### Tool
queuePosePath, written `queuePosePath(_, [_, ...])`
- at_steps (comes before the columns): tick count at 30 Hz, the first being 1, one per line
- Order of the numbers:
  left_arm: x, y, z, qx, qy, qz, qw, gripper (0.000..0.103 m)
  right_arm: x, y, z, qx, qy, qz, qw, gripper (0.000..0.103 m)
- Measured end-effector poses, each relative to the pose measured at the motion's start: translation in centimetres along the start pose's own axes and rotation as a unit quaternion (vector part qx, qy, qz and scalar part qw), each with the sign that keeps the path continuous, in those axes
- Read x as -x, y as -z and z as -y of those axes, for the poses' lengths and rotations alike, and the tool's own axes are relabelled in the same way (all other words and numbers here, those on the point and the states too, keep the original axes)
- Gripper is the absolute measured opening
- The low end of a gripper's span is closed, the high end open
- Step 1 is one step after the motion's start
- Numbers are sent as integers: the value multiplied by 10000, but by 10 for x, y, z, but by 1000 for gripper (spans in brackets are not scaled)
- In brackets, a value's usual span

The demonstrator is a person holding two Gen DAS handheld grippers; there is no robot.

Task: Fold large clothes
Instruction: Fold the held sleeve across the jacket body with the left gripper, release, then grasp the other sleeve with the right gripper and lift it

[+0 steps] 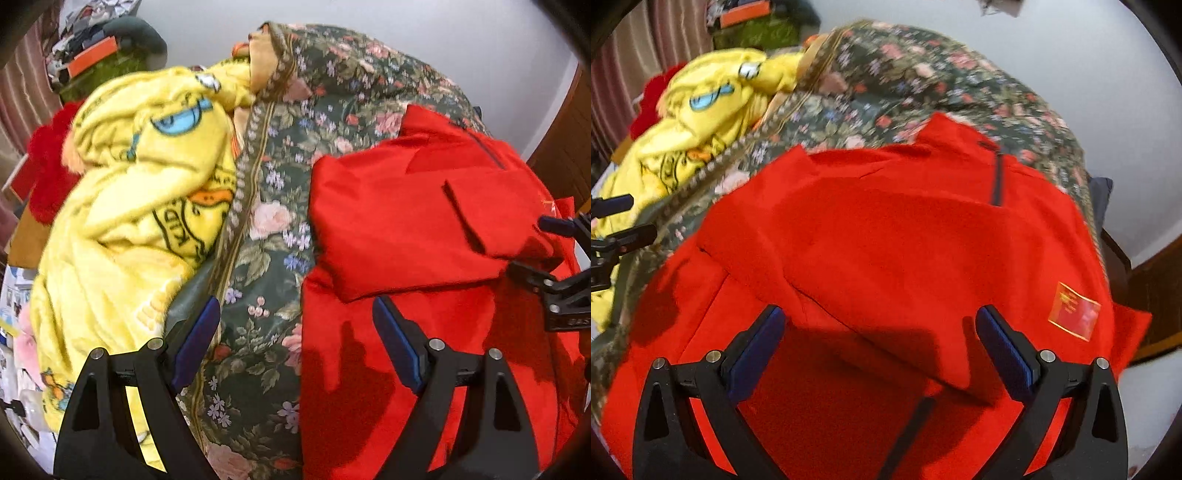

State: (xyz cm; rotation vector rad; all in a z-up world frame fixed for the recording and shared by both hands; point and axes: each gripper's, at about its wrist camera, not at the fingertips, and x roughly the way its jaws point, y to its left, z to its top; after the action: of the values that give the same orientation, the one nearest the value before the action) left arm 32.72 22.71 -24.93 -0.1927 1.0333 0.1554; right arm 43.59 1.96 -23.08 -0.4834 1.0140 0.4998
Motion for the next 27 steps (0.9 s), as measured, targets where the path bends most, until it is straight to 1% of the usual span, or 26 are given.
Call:
queuePosePath(2, [-9,6,-2,-59,-22,-98,9999,84,-11,0,-8,213,132,-69,9997,98])
queuePosePath(3, [-14,9,-3,-88,-55,-147,9998,84,-15,0,-12,317,225,-82,9992,94])
queuePosePath(6, [-30,16,-4,-108,-119,-323,9993,84,-21,0,-19,532,365,34,9979,92])
queuePosePath(8, [-35,19,-3,-62,-59,-380,9992,84,-23,-1,-22,611,481,144,9969,89])
queuePosePath(11, [-40,20,-1,-42,-18,-374,9993,84,-20,-4,-25,657,454,313,9963,76])
queuePosePath(13, [-43,19,2,-69,-50,-384,9992,84,-20,-6,-26,698,425,350,9960,65])
queuePosePath(14, [-44,18,2,-79,-49,-385,9992,84,-21,-9,-27,730,409,348,9959,62])
queuePosePath(15, [-45,17,4,-94,-42,-377,9992,84,-21,-10,-27,754,387,362,9957,52])
queuePosePath(16, [-47,15,5,-118,-48,-362,9993,84,-21,-13,-26,767,307,364,9959,39])
queuePosePath(17, [-50,13,7,-157,-71,-341,9993,84,-21,-14,-25,745,162,337,9965,33])
queuePosePath(18, [-52,11,8,-189,-104,-320,9993,84,-21,-16,-24,704,-4,302,9971,24])
queuePosePath(19, [-55,9,8,-198,-156,-297,9992,85,-21,-16,-23,666,-114,302,9973,20])
queuePosePath(20, [-58,7,8,-177,-185,-291,9992,85,-19,-16,-21,644,-145,334,9973,19])
queuePosePath(21, [-61,5,8,-131,-202,-296,9993,85,-18,-15,-20,633,-161,372,9972,16])
queuePosePath(23, [-68,-1,4,64,-205,-333,9992,85,-13,-13,-17,560,-239,409,9973,14])
queuePosePath(25, [-77,-4,0,259,-191,-418,9986,85,-4,-10,-9,430,-422,501,9969,11])
queuePosePath(27, [-83,-7,-2,364,-283,-435,9980,85,4,-9,0,311,-428,614,9967,8])
